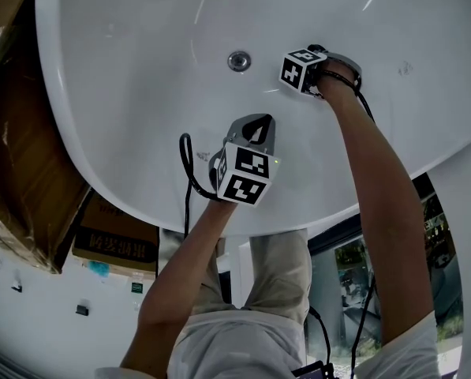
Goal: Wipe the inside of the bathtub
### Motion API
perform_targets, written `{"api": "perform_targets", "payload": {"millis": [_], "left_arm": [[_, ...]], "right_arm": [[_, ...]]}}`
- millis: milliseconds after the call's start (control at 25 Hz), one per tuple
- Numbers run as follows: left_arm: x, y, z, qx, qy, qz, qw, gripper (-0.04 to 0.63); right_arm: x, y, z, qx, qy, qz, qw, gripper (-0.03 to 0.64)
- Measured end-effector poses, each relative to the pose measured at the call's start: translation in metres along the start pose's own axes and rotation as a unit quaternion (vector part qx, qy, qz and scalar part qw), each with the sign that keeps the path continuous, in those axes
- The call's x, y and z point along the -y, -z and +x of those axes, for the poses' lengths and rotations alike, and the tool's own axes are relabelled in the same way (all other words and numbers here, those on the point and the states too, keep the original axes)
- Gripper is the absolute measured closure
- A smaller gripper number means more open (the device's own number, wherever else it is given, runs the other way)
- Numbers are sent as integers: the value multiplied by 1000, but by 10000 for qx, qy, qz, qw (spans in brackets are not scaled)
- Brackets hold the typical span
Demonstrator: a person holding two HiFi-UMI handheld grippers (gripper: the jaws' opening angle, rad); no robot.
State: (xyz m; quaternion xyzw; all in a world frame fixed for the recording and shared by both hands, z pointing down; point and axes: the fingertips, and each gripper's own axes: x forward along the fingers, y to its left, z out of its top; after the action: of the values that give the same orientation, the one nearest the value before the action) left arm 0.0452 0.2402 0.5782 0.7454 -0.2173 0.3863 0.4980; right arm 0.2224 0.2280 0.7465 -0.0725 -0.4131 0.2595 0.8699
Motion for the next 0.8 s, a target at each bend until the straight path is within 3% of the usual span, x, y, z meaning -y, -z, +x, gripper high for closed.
{"api": "perform_targets", "payload": {"millis": [160,440,800], "left_arm": [[0,5,-2,-40,16,12,10000,597],[-1,9,-3,-59,45,28,10000,597],[-8,20,-3,-63,1,-79,9999,597]], "right_arm": [[-26,-14,4,82,-171,-18,9998,549],[-90,-44,8,403,-1008,51,9941,549],[-122,-65,4,729,-1635,106,9838,549]]}}
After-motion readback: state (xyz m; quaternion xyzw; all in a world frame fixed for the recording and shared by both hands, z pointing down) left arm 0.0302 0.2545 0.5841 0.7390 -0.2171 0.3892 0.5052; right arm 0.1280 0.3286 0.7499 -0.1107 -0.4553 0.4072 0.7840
